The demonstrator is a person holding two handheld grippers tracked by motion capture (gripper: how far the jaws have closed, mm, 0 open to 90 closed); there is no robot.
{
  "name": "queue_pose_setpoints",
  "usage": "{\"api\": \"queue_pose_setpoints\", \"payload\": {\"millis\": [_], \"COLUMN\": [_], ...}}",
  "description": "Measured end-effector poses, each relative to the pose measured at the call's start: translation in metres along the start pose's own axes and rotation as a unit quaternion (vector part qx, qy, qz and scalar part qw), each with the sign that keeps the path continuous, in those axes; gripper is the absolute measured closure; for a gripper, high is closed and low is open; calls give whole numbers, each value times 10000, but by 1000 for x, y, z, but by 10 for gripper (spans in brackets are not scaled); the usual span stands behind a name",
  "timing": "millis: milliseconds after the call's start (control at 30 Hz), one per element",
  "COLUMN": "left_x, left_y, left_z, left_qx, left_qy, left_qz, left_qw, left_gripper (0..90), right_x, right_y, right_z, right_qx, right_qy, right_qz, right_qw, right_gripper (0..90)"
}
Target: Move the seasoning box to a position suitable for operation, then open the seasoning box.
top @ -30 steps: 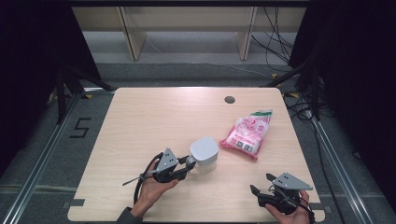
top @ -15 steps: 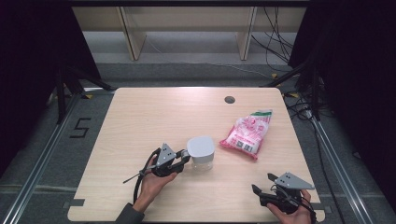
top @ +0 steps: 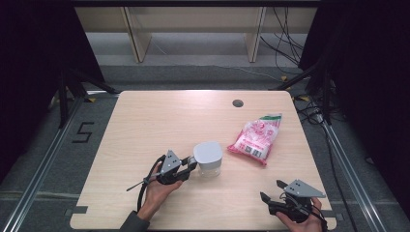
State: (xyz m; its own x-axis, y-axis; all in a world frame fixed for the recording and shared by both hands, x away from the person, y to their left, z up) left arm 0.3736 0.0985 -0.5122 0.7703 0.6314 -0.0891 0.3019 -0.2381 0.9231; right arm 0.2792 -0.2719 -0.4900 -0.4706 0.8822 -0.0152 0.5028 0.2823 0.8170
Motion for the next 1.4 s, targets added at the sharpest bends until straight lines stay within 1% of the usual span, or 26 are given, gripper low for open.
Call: {"api": "queue_pose_setpoints", "payload": {"millis": [33,100,167,200,233,267,333,367,400,467,600,633,700,733,767,800,833,900,967,1000,1033,1100,1233,1300,1333,1400], "left_x": [1,1,4,9,9,13,13,12,11,11,11,12,12,12,14,14,15,17,18,18,17,15,12,11,11,10], "left_y": [-1,-1,0,0,0,-1,-1,0,-1,-1,-1,-1,-1,-1,-2,-2,-1,-1,1,2,4,10,14,17,19,21], "left_z": [0,0,-1,-3,-3,-5,-5,-6,-6,-5,-7,-7,-8,-9,-12,-12,-14,-19,-24,-26,-28,-35,-39,-40,-42,-44], "left_qx": [-24,-25,41,91,91,70,59,91,90,40,94,58,72,118,282,282,301,307,326,336,351,464,400,403,378,350], "left_qy": [-67,-75,-34,177,177,198,158,198,232,191,191,121,93,139,173,173,92,132,44,5,-49,-185,-268,-290,-360,-326], "left_qz": [61,60,88,135,135,41,62,136,128,102,98,-12,-35,-46,-58,-58,-82,-131,-184,-206,-205,-86,-12,1,19,13], "left_qw": [10000,10000,9999,9997,9997,9998,9998,9997,9996,9998,9997,9999,9999,9998,9994,9994,9995,9994,9993,9992,9992,9987,9988,9988,9986,9989], "left_gripper": [682,684,684,697,704,708,709,710,711,710,707,698,689,664,635,614,614,525,513,476,452,419,387,340,324,309], "right_x": [0,0,1,0,0,1,1,1,1,1,0,1,1,1,1,1,1,2,3,4,3,2,3,6,5,5], "right_y": [0,0,0,0,0,0,0,0,0,0,0,0,0,0,0,0,0,0,1,1,1,1,1,1,1,1], "right_z": [0,0,0,0,0,0,0,0,0,0,0,0,0,0,-1,-1,-1,-1,0,0,0,-1,-1,-1,-1,-1], "right_qx": [9,7,1,5,5,-1,-1,11,2,21,5,15,18,15,4,4,3,-10,-12,73,1,31,13,17,0,-45], "right_qy": [-2,4,4,3,3,-11,-16,-33,-6,-36,-61,-23,-27,-9,-11,-11,-4,20,33,-46,13,14,1,-5,-24,-59], "right_qz": [-6,3,-1,-5,-5,-32,-36,-46,-32,-45,-52,-31,-36,-20,-37,-37,-40,-61,-65,-14,-106,-93,-88,30,-31,-82], "right_qw": [10000,10000,10000,10000,10000,10000,10000,10000,10000,10000,10000,10000,10000,10000,10000,10000,10000,10000,10000,10000,9999,10000,10000,10000,10000,9999], "right_gripper": [266,267,267,267,267,267,267,266,267,267,266,267,267,267,268,268,275,283,283,283,282,281,270,260,256,254]}}
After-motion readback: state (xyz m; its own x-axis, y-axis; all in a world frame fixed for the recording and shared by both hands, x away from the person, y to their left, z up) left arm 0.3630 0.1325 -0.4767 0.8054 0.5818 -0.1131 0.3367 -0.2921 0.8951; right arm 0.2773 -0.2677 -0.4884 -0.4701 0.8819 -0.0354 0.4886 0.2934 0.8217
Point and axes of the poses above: each handheld gripper's, and its own axes: z roughly forward along the jaws, y roughly out of its top, x roughly to its left, the point moved 1 cm from there along z, roughly forward along the jaws, and after that the axes turned 6 degrees about -y, right-handed, at the moved point
